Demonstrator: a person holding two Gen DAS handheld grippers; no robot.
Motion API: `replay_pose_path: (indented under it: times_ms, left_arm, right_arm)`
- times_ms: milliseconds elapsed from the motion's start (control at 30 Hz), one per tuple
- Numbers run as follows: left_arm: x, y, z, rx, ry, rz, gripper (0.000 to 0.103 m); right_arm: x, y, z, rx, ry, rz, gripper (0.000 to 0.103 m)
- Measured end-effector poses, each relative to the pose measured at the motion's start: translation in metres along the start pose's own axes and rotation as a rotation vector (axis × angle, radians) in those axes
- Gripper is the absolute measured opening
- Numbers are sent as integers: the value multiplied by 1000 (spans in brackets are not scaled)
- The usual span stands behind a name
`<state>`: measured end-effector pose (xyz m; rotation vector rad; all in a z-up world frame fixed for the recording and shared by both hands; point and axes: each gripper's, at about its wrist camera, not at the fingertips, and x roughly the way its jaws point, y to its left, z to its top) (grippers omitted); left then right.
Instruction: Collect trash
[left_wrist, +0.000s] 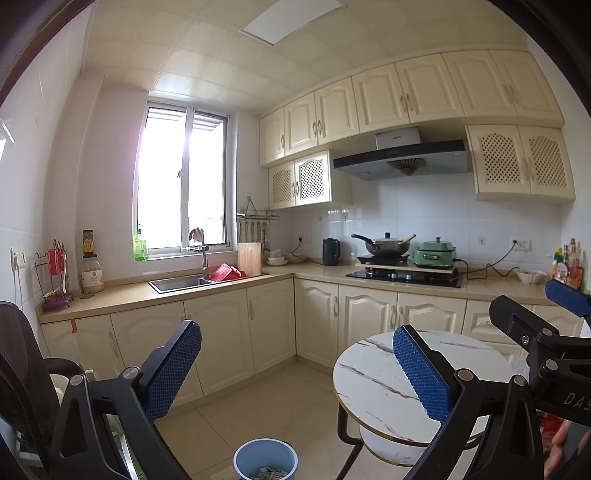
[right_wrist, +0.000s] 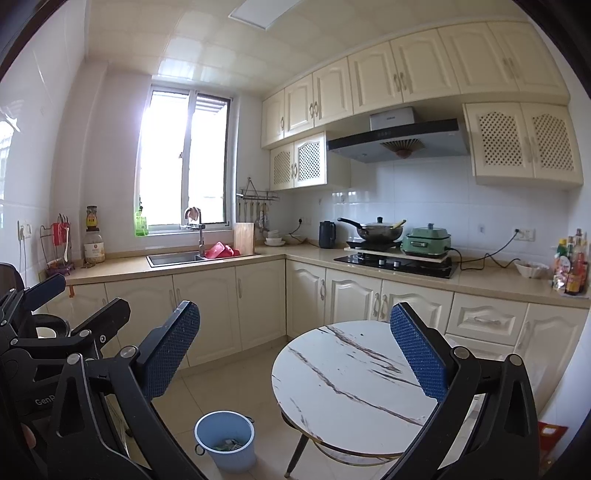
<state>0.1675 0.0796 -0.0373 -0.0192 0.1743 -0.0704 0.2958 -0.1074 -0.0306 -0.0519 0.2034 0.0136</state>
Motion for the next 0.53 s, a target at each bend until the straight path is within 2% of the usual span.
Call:
replay_pose_path:
  times_ms: [533]
  left_arm:
    - [8, 6, 5, 0, 5, -9, 102]
  right_arm:
    - [4, -4, -2, 2, 12, -4, 103]
